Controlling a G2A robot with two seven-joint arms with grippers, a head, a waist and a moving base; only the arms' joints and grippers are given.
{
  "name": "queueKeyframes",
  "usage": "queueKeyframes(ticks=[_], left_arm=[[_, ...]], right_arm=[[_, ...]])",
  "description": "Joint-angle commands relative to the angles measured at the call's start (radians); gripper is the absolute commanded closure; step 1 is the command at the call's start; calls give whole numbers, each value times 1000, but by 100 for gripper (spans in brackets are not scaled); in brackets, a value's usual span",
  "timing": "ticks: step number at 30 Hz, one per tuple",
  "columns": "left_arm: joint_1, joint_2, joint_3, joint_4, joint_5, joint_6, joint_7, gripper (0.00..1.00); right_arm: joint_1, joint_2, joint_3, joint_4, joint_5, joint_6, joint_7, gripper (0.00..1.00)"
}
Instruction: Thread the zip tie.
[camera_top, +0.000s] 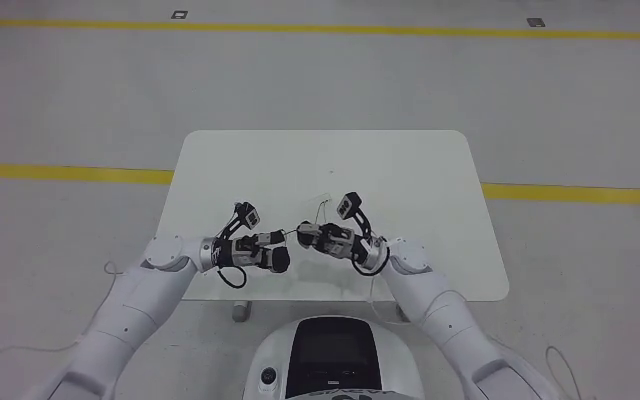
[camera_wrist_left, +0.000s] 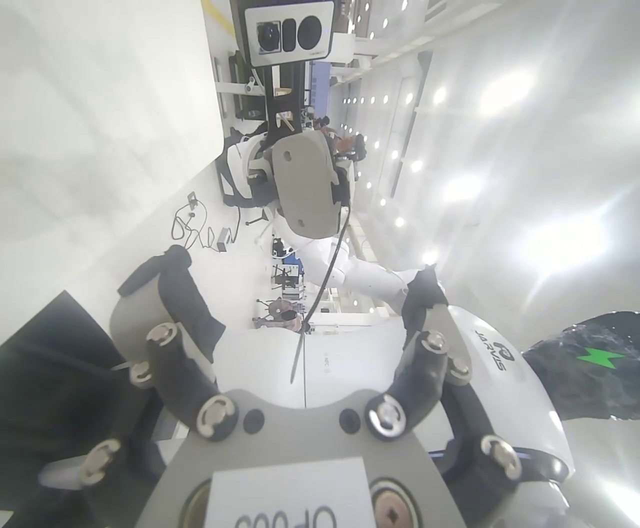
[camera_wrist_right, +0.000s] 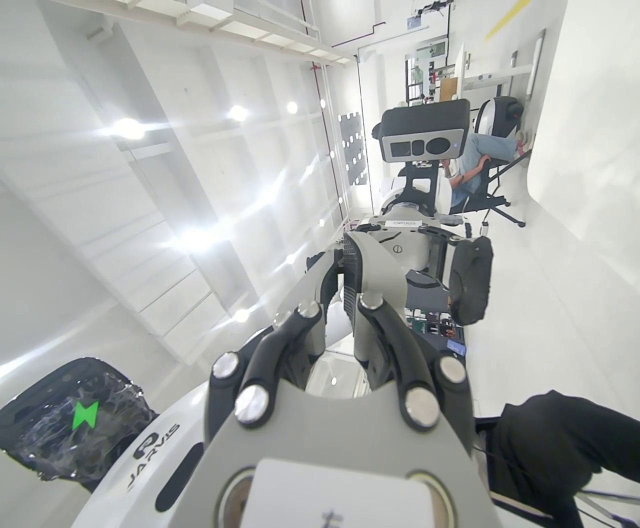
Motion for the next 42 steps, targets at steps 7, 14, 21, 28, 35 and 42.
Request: queueKeyframes(ticks=[7, 14, 21, 28, 35, 42], left_arm=[[-5, -3, 4, 8, -13, 3, 7, 38], [-9, -4, 2, 38, -18, -3, 16, 66], [-7, -3, -4, 37, -10, -6, 28, 68], [-3, -2, -6, 29, -4, -3, 33, 70], [-2, -1, -8, 27, 2, -2, 39, 74], [-1, 0, -9, 25, 10, -1, 43, 80]], right_arm=[[7, 0, -24, -2, -26, 30, -26, 100], [12, 6, -30, 4, -64, 36, -60, 100], [6, 17, -30, -21, -120, 56, -76, 100], [-5, 29, -26, -46, -148, 72, -76, 100], [-5, 37, -29, -56, -171, 87, -78, 100], [1, 39, -44, -57, -185, 99, -85, 100]])
